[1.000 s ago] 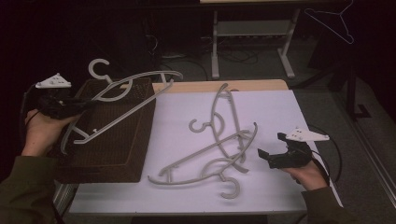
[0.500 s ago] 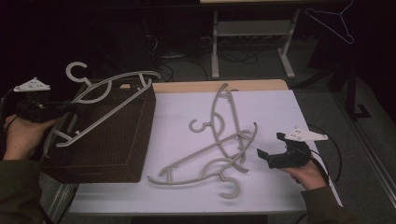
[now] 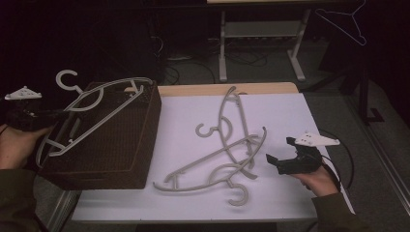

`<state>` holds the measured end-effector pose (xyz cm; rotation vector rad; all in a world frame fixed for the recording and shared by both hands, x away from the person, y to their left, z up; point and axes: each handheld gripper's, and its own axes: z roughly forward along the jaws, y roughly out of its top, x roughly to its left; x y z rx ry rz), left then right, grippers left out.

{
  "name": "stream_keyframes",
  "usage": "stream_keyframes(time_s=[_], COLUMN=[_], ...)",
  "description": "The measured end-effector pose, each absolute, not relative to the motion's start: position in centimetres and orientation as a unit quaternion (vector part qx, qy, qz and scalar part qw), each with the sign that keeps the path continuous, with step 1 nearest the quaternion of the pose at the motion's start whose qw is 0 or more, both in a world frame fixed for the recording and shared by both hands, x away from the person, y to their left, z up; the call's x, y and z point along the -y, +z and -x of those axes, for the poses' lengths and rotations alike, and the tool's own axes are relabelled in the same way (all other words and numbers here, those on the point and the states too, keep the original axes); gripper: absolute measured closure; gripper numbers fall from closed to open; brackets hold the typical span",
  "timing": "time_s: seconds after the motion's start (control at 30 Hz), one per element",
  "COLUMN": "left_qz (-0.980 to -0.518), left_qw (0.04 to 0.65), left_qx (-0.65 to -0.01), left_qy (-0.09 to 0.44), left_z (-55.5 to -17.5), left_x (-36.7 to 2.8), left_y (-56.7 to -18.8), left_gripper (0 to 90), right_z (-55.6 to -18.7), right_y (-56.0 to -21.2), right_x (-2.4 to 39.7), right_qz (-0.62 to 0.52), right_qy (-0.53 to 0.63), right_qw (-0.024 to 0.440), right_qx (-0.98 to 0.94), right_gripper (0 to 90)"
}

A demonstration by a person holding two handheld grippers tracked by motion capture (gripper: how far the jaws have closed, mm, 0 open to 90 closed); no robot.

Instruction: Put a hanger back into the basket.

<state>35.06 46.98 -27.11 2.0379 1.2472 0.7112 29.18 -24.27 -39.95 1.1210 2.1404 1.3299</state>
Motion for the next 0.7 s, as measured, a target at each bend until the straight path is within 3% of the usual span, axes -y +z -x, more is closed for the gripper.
stream_keyframes(time_s=[0.7], left_qz=[-0.803], left_qw=[0.253], left_qx=[-0.475], left_qy=[0.255], left_z=[-37.3], left_x=[-44.7], left_y=[-30.6], left_gripper=[82.3], right_z=[-29.1], right_y=[-39.9], right_x=[24.4], right_qz=[-0.402], right_qy=[0.476], right_qw=[0.191], right_qx=[-0.759], right_gripper=[0.0])
